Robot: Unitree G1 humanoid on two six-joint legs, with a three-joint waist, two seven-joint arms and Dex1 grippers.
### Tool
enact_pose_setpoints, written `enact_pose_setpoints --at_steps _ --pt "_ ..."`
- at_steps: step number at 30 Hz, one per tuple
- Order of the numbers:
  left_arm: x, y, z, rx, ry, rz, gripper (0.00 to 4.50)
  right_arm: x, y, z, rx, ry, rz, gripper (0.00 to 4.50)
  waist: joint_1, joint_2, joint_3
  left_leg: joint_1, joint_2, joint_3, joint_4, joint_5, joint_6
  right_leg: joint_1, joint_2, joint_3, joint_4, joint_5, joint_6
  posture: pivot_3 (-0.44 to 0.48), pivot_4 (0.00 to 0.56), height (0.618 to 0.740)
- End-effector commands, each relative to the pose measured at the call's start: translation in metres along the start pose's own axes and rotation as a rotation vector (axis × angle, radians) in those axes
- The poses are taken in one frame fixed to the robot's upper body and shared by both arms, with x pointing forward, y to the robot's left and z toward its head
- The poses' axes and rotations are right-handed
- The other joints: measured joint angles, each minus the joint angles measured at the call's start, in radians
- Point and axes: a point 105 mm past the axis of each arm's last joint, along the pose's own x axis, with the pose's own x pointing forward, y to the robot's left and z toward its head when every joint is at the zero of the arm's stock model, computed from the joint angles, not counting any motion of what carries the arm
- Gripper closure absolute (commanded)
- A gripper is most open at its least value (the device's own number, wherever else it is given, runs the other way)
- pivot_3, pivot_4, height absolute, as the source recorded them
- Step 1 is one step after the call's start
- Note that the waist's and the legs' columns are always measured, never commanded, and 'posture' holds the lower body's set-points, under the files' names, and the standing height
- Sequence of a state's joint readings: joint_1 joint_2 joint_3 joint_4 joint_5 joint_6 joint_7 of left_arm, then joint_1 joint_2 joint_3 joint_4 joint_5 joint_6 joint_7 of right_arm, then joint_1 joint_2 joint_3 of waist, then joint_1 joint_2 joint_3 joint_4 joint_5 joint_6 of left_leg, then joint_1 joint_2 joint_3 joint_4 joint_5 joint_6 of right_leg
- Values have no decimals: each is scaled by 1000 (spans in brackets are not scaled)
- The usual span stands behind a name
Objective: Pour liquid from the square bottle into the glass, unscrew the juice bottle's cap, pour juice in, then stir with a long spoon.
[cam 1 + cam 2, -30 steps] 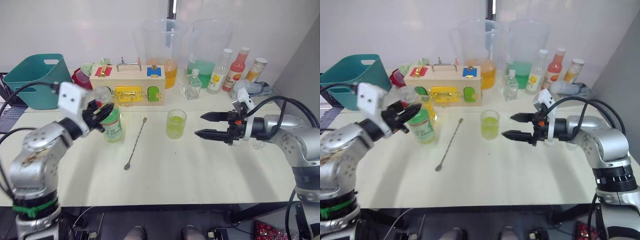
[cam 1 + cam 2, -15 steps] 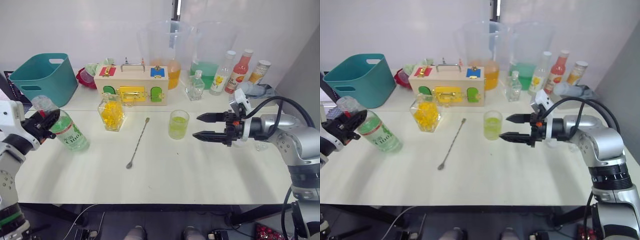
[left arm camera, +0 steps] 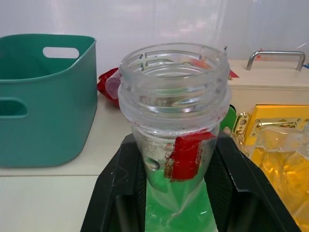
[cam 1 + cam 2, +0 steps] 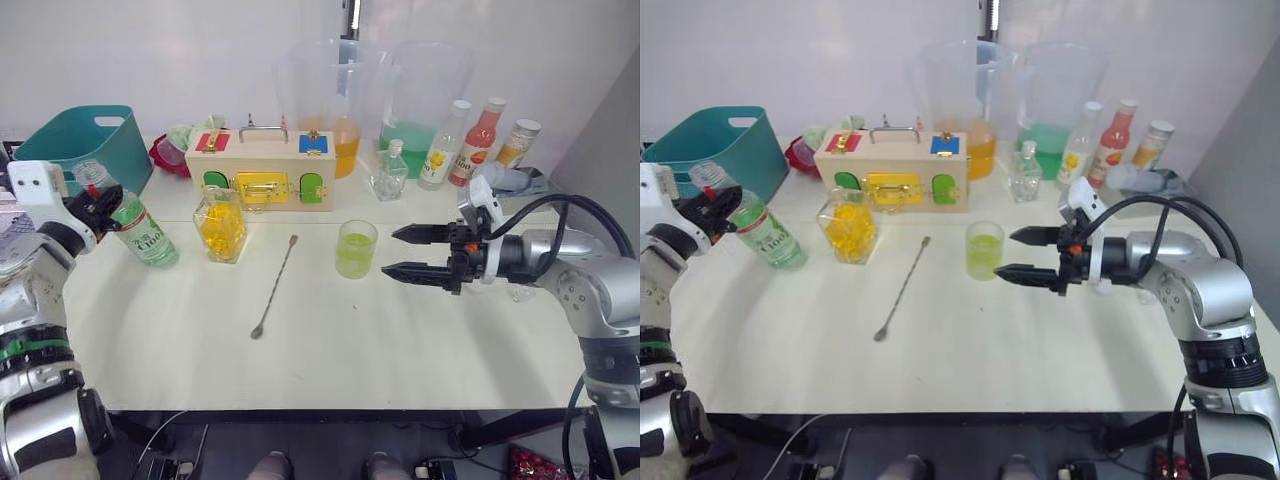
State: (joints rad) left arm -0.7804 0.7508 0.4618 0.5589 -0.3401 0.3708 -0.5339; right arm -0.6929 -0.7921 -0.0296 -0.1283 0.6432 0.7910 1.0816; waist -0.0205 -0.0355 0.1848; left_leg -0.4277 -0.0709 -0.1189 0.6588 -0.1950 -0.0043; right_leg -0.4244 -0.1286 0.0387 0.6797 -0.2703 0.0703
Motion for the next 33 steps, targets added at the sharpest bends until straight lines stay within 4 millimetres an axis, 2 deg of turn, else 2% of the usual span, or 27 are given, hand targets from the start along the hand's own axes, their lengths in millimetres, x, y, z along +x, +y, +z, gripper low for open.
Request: enact_pose_setpoints --at_steps 1,8,19,21,28,33 --pt "7 7 22 78 -63 33 3242 -5 4 15 -47 -37 -11 39 -3 0 0 0 0 0 0 0 0 0 0 0 0 0 0 0 150 740" --pt "18 6 -1 121 18 29 3242 -6 4 17 -55 -43 -32 39 -6 0 0 0 0 1 0 0 0 0 0 0 0 0 0 0 150 740" --pt "14 11 -3 98 4 47 3242 -7 3 16 -57 -41 -49 39 -9 0 0 3 0 1 0 0 0 1 0 0 2 0 0 0 150 740" --pt "13 13 -2 98 -1 54 2325 -7 3 16 -57 -41 -50 0 -11 0 0 2 0 1 0 0 0 1 0 0 2 0 0 0 150 740" --pt "13 8 22 96 -79 38 37 -5 2 16 -57 -41 -47 0 -18 0 0 2 0 1 0 0 0 1 0 0 2 0 0 0 150 740" --pt "9 -5 69 101 -225 5 37 -5 1 17 -59 -42 -44 0 -18 0 0 2 0 1 0 0 0 1 0 0 1 0 0 0 150 740"
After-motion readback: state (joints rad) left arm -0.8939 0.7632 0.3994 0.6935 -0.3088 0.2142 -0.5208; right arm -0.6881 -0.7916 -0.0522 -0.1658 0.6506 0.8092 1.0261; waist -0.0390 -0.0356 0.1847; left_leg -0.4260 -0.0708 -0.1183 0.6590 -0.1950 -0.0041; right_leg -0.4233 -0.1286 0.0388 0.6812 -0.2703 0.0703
